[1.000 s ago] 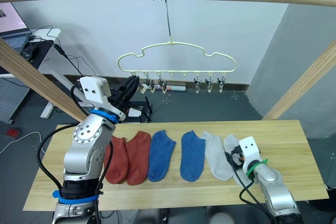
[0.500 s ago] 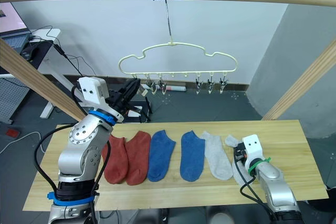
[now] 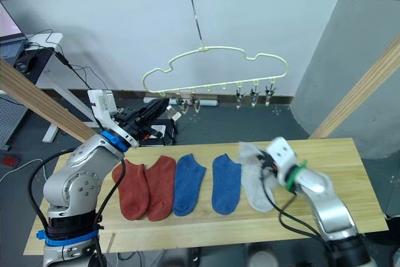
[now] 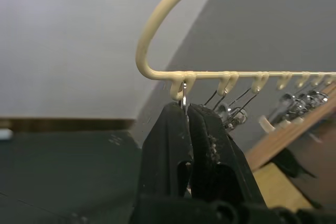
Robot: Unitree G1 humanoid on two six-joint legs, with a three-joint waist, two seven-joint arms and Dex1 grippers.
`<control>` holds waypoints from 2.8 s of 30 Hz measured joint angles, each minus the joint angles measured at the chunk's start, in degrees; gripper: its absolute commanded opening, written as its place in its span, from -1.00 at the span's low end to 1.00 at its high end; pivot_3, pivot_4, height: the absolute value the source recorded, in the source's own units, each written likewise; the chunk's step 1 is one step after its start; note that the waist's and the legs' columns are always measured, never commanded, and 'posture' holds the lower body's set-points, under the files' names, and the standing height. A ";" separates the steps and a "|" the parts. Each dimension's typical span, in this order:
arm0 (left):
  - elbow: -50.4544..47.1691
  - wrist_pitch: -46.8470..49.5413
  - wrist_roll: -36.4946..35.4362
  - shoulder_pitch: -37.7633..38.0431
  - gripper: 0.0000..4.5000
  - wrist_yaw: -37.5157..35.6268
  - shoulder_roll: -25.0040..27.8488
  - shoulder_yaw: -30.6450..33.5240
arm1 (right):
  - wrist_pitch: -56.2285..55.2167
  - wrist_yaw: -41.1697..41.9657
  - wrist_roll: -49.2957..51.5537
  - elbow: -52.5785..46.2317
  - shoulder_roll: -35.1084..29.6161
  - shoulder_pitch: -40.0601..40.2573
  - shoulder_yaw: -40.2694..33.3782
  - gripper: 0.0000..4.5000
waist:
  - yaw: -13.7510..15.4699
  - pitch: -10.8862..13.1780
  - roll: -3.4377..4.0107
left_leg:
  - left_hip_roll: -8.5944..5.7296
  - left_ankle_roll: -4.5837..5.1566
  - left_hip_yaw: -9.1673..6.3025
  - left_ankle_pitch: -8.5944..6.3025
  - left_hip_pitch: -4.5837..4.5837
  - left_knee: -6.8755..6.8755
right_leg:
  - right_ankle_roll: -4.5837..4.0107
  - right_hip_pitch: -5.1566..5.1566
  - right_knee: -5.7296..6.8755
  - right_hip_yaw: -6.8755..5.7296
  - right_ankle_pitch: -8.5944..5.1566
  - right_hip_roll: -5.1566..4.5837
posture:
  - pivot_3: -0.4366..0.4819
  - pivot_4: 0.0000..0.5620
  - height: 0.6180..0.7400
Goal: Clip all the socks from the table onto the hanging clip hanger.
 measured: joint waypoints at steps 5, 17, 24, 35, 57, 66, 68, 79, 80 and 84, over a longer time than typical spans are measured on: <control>-1.78 3.06 -4.39 -0.66 -1.00 3.13 -0.32 2.32 | 4.24 -1.73 -0.07 -0.47 6.29 -4.21 5.84 -0.99 | 0.82 0.08 -0.05 | 0.05 0.00 0.10 0.00 -0.15 0.04 | 0.01 -0.05 -0.25 0.16 0.01 -0.31 | -0.51 0.04 1.00; -3.52 5.36 -7.36 0.23 -1.00 5.05 -0.83 1.93 | 2.88 -6.93 -2.53 7.88 16.37 -11.01 9.66 -0.99 | 1.23 0.12 -0.06 | -0.02 -0.01 0.11 0.01 -0.22 -0.01 | 0.00 -0.27 -0.16 0.12 0.00 -0.28 | -0.49 0.03 1.00; -3.75 5.38 -8.12 0.84 -1.00 5.04 -0.81 1.93 | 1.87 -9.14 -2.52 9.78 18.50 -11.24 8.96 -0.99 | 1.22 0.12 -0.06 | -0.02 -0.01 0.13 0.00 -0.22 0.00 | 0.00 -0.28 -0.16 0.15 0.00 -0.28 | -0.48 0.03 1.00; -3.87 5.32 -8.12 1.31 -1.00 5.01 -0.76 1.88 | 1.55 -9.82 -2.22 9.80 21.28 -11.33 8.39 -0.99 | 0.99 0.12 -0.05 | -0.02 -0.01 0.14 0.00 -0.22 -0.01 | 0.00 -0.32 -0.10 0.16 0.00 -0.27 | -0.48 0.03 1.00; -4.24 1.68 -5.14 3.82 0.92 3.09 1.98 0.83 | 1.50 -7.64 -2.46 9.94 21.13 -12.66 11.23 0.49 | 0.70 0.12 -0.05 | -0.02 0.00 0.20 0.00 -0.23 -0.05 | 0.00 -0.60 0.07 0.44 0.00 -0.26 | -0.47 0.01 1.00; -6.06 -13.15 11.42 9.71 0.98 1.29 3.62 -3.28 | 0.44 2.67 -2.09 3.45 3.99 -7.13 11.20 0.49 | 0.87 0.13 -0.07 | -0.03 0.02 0.51 -0.01 -0.27 -0.08 | 0.02 -0.84 0.06 0.94 0.01 -0.26 | -0.47 0.01 1.00; -6.05 -16.61 14.81 10.91 0.98 1.11 3.29 -4.45 | 0.67 5.48 0.22 -0.20 0.44 -6.07 8.68 0.49 | 0.80 0.13 -0.09 | -0.02 0.03 0.56 -0.02 -0.26 -0.09 | 0.02 -0.83 0.06 0.99 0.01 -0.25 | -0.48 0.02 1.00; -6.62 -28.14 23.24 13.22 0.33 2.29 -4.25 -10.94 | 10.48 13.46 17.97 -10.78 -13.15 -9.44 -10.02 0.49 | 0.80 0.22 -0.20 | -0.03 0.08 1.00 -0.01 -0.27 -0.03 | 0.14 -0.82 0.06 1.12 0.08 -0.21 | -0.54 0.02 1.00; -6.61 -28.41 23.59 13.28 0.19 2.29 -4.32 -11.14 | 11.08 13.39 18.59 -11.27 -13.46 -9.62 -10.30 0.49 | 0.78 0.22 -0.20 | -0.02 0.08 1.04 -0.01 -0.27 -0.04 | 0.14 -0.82 0.06 1.12 0.08 -0.19 | -0.55 0.02 1.00; -5.43 -29.05 25.48 13.09 0.19 2.84 -5.86 -12.32 | 13.63 12.76 20.85 -12.97 -14.60 -9.61 -11.22 0.49 | 0.78 0.23 -0.21 | -0.02 0.10 1.11 -0.02 -0.29 -0.02 | 0.17 -0.82 0.04 1.17 0.09 -0.22 | -0.58 0.02 1.00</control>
